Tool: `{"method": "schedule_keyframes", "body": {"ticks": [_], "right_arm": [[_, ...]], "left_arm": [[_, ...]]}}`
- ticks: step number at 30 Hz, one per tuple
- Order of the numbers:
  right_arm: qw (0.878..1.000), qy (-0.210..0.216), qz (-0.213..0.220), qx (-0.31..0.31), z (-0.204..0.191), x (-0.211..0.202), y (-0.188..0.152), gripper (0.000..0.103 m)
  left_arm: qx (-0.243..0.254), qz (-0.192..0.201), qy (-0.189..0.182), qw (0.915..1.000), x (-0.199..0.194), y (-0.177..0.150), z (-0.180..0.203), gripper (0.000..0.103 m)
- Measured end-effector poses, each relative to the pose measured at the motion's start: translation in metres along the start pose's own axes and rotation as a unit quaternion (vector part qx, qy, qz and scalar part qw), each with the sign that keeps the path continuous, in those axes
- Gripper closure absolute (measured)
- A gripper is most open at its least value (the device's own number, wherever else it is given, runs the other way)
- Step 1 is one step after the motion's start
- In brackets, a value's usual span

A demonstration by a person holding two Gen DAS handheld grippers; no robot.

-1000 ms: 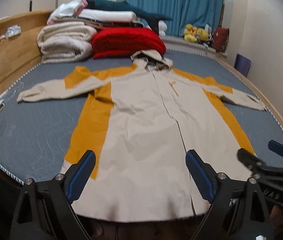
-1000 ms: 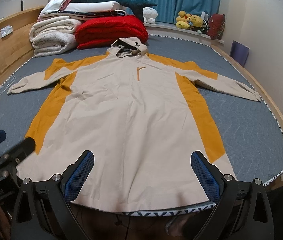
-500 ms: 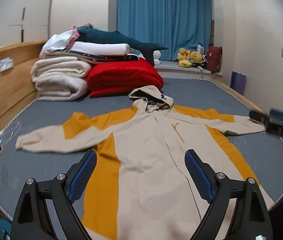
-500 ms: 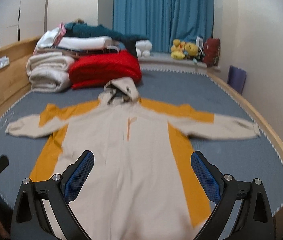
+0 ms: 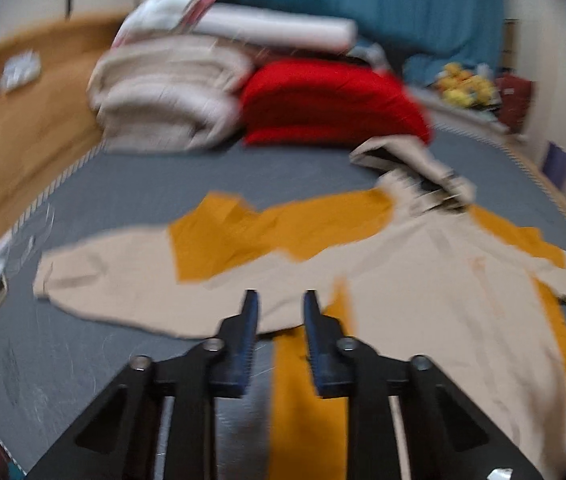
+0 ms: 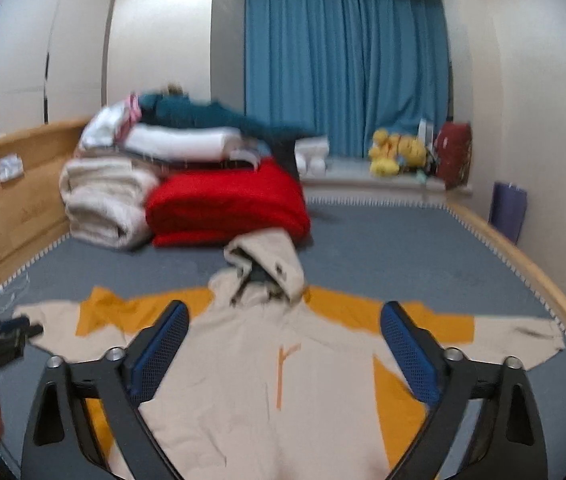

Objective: Fold large clothes
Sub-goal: 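Grasp the jacket sleeve cuff with the left tool and lift it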

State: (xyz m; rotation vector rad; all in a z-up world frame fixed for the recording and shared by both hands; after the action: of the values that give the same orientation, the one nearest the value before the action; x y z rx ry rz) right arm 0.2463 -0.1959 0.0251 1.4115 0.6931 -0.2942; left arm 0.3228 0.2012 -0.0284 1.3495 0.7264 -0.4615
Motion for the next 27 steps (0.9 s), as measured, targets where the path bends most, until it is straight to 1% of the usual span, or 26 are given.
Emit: {"method": "schedule_keyframes", "body": {"ticks": [1, 2, 3, 4, 5, 7, 8, 9, 12, 13, 14, 16, 17, 19, 22, 23, 27], "right_arm": [[1.0, 0.005, -0.006, -0.001, 0.0, 0.004, -0.003, 0.038], [1.0, 0.007, -0.007, 0.0, -0.002, 0.011, -0.004, 0.044], [1.0, 0.008, -0.008, 0.0, -0.002, 0.015, -0.005, 0.058], [1.0, 0.01, -0.01, -0.003, -0.005, 0.023, -0.004, 0.069], [1.0, 0.012, -0.011, -0.006, -0.007, 0.03, -0.005, 0.071], [1.0, 0.009, -0.018, -0.008, -0.009, 0.042, -0.009, 0.071], [1.0, 0.01, -0.026, -0.008, -0.008, 0.047, -0.011, 0.071], [0.999, 0.013, -0.04, -0.007, -0.009, 0.056, -0.016, 0.071], [0.998, 0.014, -0.061, -0.007, -0.012, 0.071, -0.021, 0.071], [0.998, 0.014, -0.065, -0.008, -0.013, 0.074, -0.022, 0.071], [0.997, 0.013, -0.069, -0.01, -0.015, 0.079, -0.023, 0.071], [0.997, 0.01, -0.074, -0.012, -0.019, 0.085, -0.026, 0.071], [0.997, 0.007, -0.077, -0.016, -0.021, 0.089, -0.028, 0.071], [0.996, 0.003, -0.081, -0.023, -0.022, 0.095, -0.033, 0.071], [0.995, 0.004, -0.094, -0.03, -0.025, 0.104, -0.041, 0.071], [0.995, 0.006, -0.099, -0.028, -0.025, 0.108, -0.044, 0.071], [0.994, 0.017, -0.11, -0.022, -0.022, 0.118, -0.049, 0.071]], "left_arm": [[-0.02, -0.019, 0.004, 0.9996, 0.016, -0.003, -0.021, 0.088], [-0.033, -0.028, 0.006, 0.999, 0.025, -0.006, -0.032, 0.088], [-0.048, -0.039, 0.011, 0.998, 0.035, -0.008, -0.05, 0.088], [-0.065, -0.047, 0.018, 0.9966, 0.044, -0.009, -0.071, 0.088], [-0.072, -0.05, 0.022, 0.9959, 0.049, -0.009, -0.082, 0.088], [-0.098, -0.053, 0.038, 0.9931, 0.06, -0.009, -0.122, 0.088], [-0.109, -0.054, 0.041, 0.9917, 0.063, -0.009, -0.134, 0.088], [-0.128, -0.055, 0.045, 0.9892, 0.067, -0.01, -0.154, 0.088], [-0.179, -0.055, 0.062, 0.9804, 0.077, -0.017, -0.207, 0.088], [-0.197, -0.057, 0.071, 0.9763, 0.081, -0.021, -0.227, 0.088], [-0.21, -0.059, 0.075, 0.973, 0.085, -0.022, -0.238, 0.088], [-0.254, -0.062, 0.079, 0.9619, 0.094, -0.031, -0.273, 0.088], [-0.269, -0.062, 0.079, 0.9577, 0.097, -0.034, -0.282, 0.087], [-0.315, -0.058, 0.077, 0.9443, 0.103, -0.041, -0.311, 0.084], [-0.359, -0.049, 0.072, 0.9292, 0.111, -0.048, -0.338, 0.076], [-0.368, -0.05, 0.073, 0.9258, 0.114, -0.049, -0.343, 0.074], [-0.405, -0.047, 0.073, 0.91, 0.119, -0.057, -0.366, 0.069]]}}
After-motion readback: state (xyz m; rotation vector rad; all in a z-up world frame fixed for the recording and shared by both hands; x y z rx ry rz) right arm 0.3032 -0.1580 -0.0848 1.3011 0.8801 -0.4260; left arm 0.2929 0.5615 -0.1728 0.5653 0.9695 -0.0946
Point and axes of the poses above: each gripper's, at about its wrist camera, not at the fingertips, and x roughly the way its jaws point, z to its right, y to its top, the point moved 3 cm from there along x, roughly the way its jaws point, and after that the axes turned 2 degrees about -y, right-handed, at the moved point
